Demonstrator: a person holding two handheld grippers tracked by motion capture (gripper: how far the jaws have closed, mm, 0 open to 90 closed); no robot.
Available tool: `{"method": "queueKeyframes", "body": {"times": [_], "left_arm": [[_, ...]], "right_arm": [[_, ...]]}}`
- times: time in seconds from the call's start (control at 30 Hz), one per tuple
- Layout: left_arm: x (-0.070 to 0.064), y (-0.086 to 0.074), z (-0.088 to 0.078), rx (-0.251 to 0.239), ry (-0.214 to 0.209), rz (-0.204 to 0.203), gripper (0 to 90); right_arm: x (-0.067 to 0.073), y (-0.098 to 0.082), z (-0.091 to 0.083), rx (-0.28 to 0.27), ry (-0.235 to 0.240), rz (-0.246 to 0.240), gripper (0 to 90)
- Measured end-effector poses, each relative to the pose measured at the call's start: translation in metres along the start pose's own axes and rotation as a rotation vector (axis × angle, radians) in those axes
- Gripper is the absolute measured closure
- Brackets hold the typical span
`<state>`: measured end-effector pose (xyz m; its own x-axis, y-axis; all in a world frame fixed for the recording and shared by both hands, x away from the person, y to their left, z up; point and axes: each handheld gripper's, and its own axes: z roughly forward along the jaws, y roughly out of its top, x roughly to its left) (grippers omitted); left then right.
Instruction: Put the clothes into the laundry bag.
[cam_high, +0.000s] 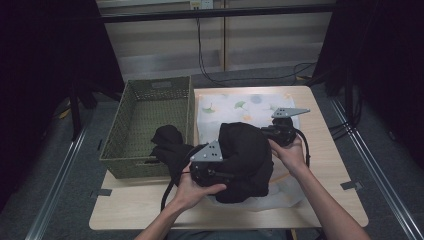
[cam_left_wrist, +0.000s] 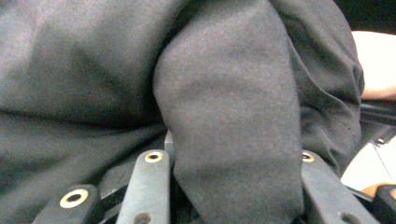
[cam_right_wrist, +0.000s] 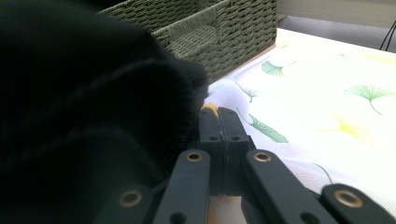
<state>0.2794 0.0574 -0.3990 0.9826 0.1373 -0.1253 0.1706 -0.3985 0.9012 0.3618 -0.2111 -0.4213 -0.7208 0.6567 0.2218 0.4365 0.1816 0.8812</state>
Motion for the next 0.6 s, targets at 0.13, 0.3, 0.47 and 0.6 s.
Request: {"method": "queueKeyframes", "body": {"times": [0.13, 0.3, 0.47, 0.6], "left_arm": [[-0.011, -0.001, -0.004, 0.022, -0.036, 0.023, 65.2], [-0.023, 0.0, -0.01, 0.028, -0.075, 0.057, 65.2], [-0.033, 0.003, -0.015, 0.03, -0.119, 0.094, 65.2], [-0.035, 0.003, -0.013, 0.02, -0.149, 0.098, 65.3]], "right_arm": [[-0.001, 0.0, -0.001, -0.004, 0.003, 0.004, 90.0], [-0.001, 0.0, 0.001, -0.005, 0.006, 0.005, 90.0], [-0.002, -0.001, 0.004, -0.005, -0.004, 0.005, 90.0], [-0.002, -0.001, 0.007, -0.005, -0.015, 0.01, 90.0]]}}
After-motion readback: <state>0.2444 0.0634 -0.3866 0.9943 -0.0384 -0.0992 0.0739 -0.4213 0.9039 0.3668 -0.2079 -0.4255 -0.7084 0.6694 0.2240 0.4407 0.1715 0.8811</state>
